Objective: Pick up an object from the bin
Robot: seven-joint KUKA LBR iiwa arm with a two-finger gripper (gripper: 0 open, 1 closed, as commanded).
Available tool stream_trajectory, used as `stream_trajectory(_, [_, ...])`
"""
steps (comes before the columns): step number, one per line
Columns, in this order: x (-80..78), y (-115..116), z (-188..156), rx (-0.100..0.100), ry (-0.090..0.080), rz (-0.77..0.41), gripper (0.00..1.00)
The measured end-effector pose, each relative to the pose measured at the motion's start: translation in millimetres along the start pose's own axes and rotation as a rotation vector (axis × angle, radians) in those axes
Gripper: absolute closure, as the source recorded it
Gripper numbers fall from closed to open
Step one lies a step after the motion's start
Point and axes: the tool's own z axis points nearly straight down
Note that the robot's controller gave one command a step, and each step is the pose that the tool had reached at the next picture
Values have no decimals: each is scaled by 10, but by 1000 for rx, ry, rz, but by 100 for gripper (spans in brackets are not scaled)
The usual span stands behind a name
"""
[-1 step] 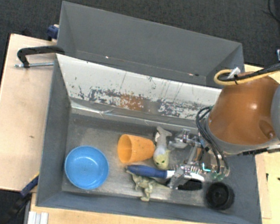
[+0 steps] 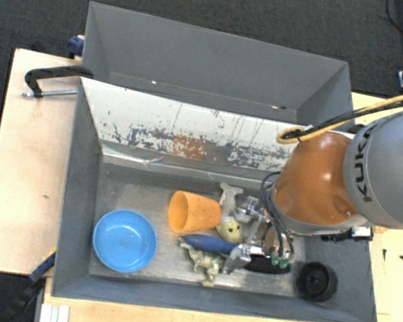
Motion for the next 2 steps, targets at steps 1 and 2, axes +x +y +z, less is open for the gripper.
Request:
stream_trajectory(1, [-43,7,-45,-2,-17,0,100])
stream_trajectory(2, [51,-43,-1544,1,-1,34,100])
